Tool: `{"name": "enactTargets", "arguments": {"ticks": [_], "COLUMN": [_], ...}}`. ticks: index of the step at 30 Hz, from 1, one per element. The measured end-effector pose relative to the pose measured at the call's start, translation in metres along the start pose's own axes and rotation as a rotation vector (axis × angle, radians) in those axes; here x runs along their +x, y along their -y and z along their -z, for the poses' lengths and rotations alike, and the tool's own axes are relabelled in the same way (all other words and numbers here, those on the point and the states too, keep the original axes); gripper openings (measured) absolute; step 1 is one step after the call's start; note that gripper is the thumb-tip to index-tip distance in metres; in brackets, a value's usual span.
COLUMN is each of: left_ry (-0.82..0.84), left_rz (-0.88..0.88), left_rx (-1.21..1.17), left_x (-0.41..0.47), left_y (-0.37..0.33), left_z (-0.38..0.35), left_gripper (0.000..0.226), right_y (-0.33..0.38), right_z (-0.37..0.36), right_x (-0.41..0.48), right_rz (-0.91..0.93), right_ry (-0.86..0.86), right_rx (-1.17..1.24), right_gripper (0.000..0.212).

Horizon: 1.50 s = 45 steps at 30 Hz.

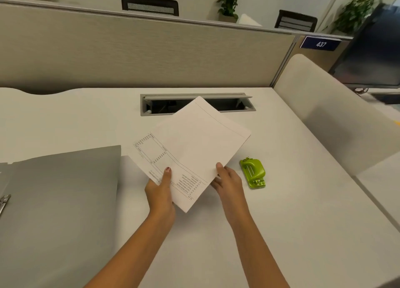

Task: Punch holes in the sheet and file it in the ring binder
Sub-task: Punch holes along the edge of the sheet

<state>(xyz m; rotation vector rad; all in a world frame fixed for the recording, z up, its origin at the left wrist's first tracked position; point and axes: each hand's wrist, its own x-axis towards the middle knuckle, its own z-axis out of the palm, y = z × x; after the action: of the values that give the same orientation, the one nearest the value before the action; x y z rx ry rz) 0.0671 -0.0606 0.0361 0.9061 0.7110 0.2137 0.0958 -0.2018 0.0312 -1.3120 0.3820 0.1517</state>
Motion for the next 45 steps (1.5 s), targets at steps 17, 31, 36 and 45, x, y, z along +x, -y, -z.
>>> {"name": "enactTargets", "arguments": {"ticks": [17,31,36,45], "left_ry": [0.360,0.501,0.473,0.384], "left_rz": [0.188,0.017,-0.044,-0.118], "left_rx": [0.136,0.636,0.637,0.685], "left_x": [0.050,0.057,0.059,0.057], "left_y": [-0.041,0.014,0.029,0.041], "left_z": [0.018,-0.006,-0.001,-0.002], "left_gripper": [0.056,0.044,0.045,0.035], "right_y": [0.045,0.053,0.057,0.052], "right_z": [0.062,0.084,0.104,0.114], "right_x": [0.050,0.059,0.065,0.086], "right_rz": [-0.132,0.007,0.298,0.206], "right_ry": [0.089,-0.082,-0.295,-0.331], "right_rx": [-0.251,-0.861,-1.042,-0.922], "right_gripper": [0.033,0.031,0.021,0.021]}}
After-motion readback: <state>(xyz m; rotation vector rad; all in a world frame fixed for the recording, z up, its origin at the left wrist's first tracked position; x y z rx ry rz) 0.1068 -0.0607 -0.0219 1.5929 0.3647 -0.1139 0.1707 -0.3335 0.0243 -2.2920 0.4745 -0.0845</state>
